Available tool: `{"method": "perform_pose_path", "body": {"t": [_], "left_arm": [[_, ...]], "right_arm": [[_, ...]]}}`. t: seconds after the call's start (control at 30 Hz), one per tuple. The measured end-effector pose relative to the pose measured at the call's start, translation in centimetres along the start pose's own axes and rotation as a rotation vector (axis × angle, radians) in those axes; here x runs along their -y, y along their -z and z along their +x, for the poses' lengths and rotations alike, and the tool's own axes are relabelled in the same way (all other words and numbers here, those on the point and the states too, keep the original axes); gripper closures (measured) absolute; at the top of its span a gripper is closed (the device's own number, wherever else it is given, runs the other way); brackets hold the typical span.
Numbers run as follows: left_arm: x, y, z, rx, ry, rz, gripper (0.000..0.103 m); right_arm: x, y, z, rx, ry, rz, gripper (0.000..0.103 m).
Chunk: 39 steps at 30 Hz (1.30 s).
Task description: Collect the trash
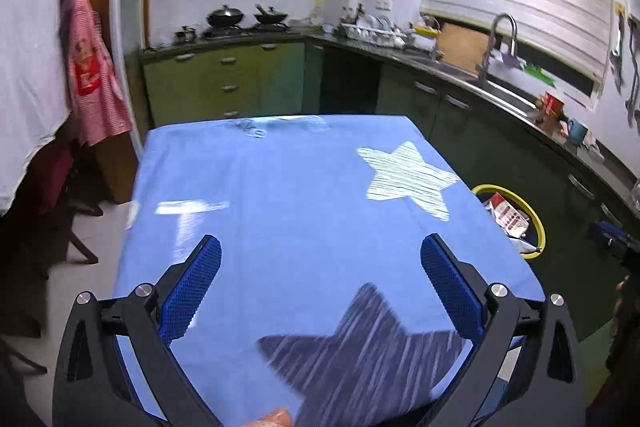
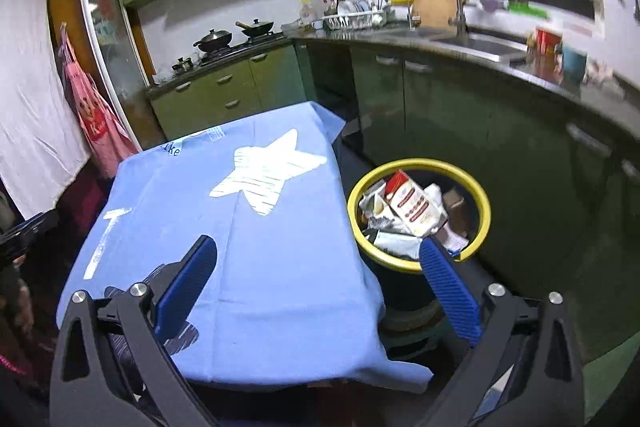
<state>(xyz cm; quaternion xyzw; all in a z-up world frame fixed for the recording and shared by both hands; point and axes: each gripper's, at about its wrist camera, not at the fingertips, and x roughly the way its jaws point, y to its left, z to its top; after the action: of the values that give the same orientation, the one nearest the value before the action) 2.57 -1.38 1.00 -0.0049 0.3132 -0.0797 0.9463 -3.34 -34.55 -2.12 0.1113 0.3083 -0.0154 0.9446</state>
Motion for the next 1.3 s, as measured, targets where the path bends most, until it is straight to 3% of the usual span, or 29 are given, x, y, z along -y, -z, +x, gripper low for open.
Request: {"method": "perform_pose_path", "body": {"t": [0.1, 0.23, 0.63, 1.3], "left_arm": [[-2.3, 1.1, -2.5, 0.067, -0.049, -0.036, 0.005], [-4.2, 2.1, -4.8, 0.084, -0.013, -0.071, 0.005], [-3.1, 2.7, -8.4, 0.122, -0.023, -0.052, 0.005], [-1.8, 1.7, -6.6, 0.090, -0.003, -0.036, 0.005]], "right_arm": [[-2.3, -0.1, -2.0, 0.042, 0.014, -0.053, 0.006], [-3.7, 0.4, -4.2, 0.077, 0.042, -0.085, 0.006], [-5.3, 1.8, -5.7, 0.095, 0.063, -0.118, 0.006], [-4.3, 1.8, -4.1, 0.059, 0.057, -0.091, 0.006]]}}
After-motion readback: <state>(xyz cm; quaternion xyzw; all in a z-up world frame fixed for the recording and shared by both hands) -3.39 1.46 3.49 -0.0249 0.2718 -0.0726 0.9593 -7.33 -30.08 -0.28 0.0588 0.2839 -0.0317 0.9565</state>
